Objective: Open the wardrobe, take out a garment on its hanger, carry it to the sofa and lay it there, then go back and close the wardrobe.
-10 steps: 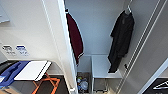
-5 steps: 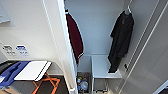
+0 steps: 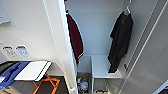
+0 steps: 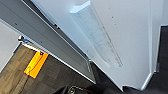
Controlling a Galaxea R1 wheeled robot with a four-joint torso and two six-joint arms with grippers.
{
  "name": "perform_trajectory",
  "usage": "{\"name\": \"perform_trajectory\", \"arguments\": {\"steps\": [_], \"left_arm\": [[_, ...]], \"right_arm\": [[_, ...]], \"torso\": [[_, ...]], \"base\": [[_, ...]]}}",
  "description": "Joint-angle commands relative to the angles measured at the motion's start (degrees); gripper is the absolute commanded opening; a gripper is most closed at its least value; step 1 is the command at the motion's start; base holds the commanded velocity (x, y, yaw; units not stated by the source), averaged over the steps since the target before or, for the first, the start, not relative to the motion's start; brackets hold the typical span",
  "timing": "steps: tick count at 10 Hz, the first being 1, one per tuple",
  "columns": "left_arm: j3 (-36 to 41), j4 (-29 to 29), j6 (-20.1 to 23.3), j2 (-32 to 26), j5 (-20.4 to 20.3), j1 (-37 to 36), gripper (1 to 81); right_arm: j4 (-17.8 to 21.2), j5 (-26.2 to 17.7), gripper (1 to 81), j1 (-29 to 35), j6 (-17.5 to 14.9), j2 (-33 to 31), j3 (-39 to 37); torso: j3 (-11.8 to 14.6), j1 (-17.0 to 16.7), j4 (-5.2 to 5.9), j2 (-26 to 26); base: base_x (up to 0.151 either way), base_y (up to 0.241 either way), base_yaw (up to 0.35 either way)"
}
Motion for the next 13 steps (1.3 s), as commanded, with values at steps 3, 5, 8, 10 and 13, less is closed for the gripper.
{"name": "perform_trajectory", "arguments": {"steps": [3,5,8,10,13], "left_arm": [[-7.1,0.0,-0.1,5.9,0.7,0.3,81.1],[-11.0,-0.2,-1.1,9.6,0.6,1.0,81.1],[-17.9,-1.8,-2.1,14.3,-2.5,2.4,81.1],[-21.0,-2.4,-2.2,16.0,-3.2,2.7,81.1],[-28.0,-3.2,-2.2,20.3,-3.3,4.7,81.1]], "right_arm": [[2.5,-1.0,81.1,-2.4,2.5,3.6,-8.3],[4.1,-0.4,81.1,-7.1,5.5,10.8,-12.8],[4.2,-0.4,81.1,-11.5,7.0,21.2,-18.2],[4.3,-0.4,81.1,-13.5,7.0,28.4,-22.3],[4.4,-0.3,81.1,-16.2,8.3,33.4,-27.8]], "torso": [[0.0,0.0,0.00,0.0],[0.0,0.0,0.00,0.0],[0.0,0.0,0.00,0.0],[0.0,0.0,0.00,0.0],[0.0,0.0,0.00,0.0]], "base": [[0.000,0.000,0.000],[0.000,0.000,0.000],[0.000,0.000,0.000],[0.000,0.000,0.000],[0.000,0.000,0.000]]}}
